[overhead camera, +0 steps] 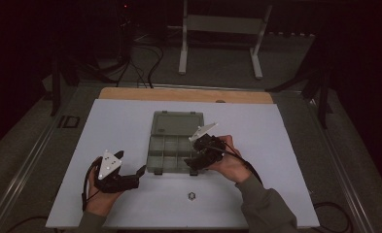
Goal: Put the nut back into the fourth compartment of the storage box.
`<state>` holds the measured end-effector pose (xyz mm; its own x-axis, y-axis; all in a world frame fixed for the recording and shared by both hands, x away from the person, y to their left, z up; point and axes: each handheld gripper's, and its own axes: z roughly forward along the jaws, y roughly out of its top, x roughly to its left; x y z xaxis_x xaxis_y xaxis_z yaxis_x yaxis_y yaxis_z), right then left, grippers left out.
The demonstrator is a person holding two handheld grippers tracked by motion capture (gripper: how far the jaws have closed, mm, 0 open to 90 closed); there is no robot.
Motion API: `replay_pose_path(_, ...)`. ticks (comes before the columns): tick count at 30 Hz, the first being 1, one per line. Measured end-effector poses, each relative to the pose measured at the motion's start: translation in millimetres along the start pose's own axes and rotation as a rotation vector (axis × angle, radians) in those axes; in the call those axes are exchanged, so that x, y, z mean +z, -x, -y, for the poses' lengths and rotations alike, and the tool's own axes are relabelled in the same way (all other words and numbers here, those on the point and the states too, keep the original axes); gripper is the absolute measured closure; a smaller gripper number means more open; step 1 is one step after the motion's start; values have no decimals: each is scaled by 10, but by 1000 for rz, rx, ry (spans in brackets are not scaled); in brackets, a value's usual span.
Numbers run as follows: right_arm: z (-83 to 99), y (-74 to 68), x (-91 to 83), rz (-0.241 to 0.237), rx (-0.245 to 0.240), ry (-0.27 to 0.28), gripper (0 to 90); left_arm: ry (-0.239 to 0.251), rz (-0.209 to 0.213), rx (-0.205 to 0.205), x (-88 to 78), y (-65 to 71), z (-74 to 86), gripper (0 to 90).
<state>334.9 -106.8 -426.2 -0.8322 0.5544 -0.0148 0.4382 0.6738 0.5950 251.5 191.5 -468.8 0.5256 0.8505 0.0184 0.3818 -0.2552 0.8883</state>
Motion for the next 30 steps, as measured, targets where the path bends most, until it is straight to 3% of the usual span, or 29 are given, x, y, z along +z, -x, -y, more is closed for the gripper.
replay_pose_path(10,112,-204,-73,-23,-43,27,244,-2,1,0,4,8,0,105)
replay_pose_path(30,303,-409,-4,-56,-91,-17,248,0,0,1,-5,0,1,106)
